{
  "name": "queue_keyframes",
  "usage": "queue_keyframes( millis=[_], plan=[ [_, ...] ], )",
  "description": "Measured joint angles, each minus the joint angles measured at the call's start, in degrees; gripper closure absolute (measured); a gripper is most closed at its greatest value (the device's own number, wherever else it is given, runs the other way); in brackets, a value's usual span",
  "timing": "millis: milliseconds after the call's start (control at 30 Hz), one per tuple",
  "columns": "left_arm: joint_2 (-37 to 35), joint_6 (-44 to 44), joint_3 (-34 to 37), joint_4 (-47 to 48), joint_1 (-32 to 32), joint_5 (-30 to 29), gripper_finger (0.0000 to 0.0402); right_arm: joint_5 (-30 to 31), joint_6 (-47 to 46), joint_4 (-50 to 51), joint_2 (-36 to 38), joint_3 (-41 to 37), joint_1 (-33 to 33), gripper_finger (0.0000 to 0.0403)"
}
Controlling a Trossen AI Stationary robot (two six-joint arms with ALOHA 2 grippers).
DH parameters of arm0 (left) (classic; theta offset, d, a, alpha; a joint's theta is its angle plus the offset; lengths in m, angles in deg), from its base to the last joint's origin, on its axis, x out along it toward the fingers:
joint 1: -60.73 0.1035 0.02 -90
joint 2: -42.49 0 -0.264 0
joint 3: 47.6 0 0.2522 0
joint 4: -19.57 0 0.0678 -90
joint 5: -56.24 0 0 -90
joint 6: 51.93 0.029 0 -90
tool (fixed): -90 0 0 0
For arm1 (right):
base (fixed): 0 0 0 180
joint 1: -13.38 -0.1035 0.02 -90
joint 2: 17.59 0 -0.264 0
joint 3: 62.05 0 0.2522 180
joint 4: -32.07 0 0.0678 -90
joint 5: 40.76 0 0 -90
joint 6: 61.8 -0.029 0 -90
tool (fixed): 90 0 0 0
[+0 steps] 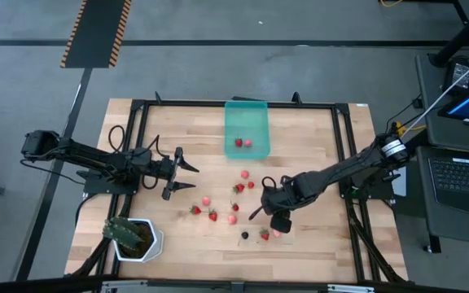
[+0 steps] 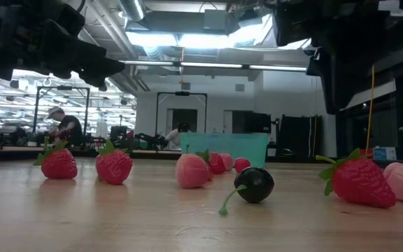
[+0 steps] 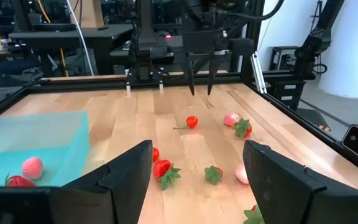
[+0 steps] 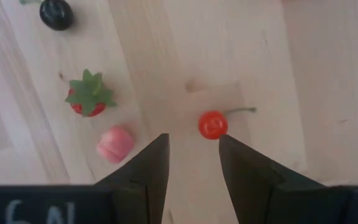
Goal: Pick and placing Produce into tupperware
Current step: Put the red cherry into the blue bin
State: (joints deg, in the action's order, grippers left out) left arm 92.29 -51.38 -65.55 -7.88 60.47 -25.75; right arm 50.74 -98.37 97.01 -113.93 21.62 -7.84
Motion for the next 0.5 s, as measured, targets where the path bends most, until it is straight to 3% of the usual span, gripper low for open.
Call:
queue_keyframes(
  millis=[500],
  plan=[
    [0.0, 0.0, 0.0, 0.4, 0.0, 0.0, 0.0156, 1.5, -0.7, 0.3, -6.2, 0.0, -0.7, 0.026]
  ],
)
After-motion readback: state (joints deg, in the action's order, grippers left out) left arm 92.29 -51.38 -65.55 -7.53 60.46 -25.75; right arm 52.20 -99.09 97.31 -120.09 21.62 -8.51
